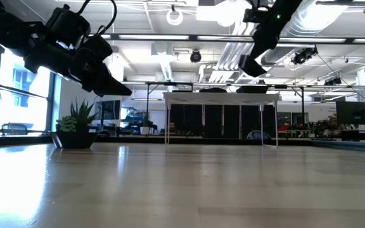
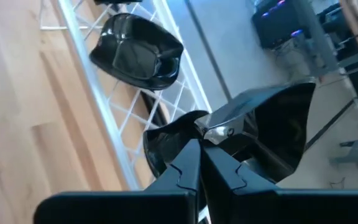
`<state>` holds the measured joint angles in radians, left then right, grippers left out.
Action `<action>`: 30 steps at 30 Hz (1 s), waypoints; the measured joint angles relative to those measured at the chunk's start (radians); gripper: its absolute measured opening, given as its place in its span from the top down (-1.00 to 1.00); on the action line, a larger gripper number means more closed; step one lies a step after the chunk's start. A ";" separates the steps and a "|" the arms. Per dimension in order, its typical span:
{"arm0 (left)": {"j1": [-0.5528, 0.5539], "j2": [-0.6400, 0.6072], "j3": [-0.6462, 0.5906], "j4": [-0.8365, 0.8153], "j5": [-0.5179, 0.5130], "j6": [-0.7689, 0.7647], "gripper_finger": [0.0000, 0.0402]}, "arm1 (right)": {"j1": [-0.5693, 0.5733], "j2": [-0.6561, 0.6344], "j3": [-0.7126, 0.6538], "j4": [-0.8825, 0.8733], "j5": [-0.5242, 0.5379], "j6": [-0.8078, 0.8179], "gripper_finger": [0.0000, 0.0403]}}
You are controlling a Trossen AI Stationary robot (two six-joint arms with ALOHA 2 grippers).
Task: Pick & Place Mini shaped plates
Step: Stack the distorted square plate on top of the stacked distorted square plates on the shelf
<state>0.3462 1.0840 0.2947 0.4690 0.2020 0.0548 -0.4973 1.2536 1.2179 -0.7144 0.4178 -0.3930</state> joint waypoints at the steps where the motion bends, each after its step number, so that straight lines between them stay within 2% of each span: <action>1: 0.000 0.000 0.000 0.000 0.000 0.000 1.00 | 0.000 0.013 0.022 -0.032 -0.003 0.000 0.98; 11: 0.000 0.000 0.000 0.001 -0.003 0.000 1.00 | 0.000 0.260 0.230 -0.277 0.004 -0.048 0.98; 18: 0.000 0.000 0.000 -0.001 -0.003 0.000 1.00 | 0.000 0.350 0.303 -0.385 0.052 -0.061 0.98; 25: 0.000 0.000 0.000 -0.001 -0.003 0.000 1.00 | 0.000 0.349 0.309 -0.411 0.063 -0.038 0.72; 30: 0.000 0.000 0.000 -0.001 -0.002 0.000 1.00 | 0.000 0.345 0.365 -0.439 0.026 0.007 0.56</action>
<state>0.3465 1.0840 0.2947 0.4683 0.1997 0.0544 -0.4969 1.5986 1.5831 -1.1530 0.4437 -0.3863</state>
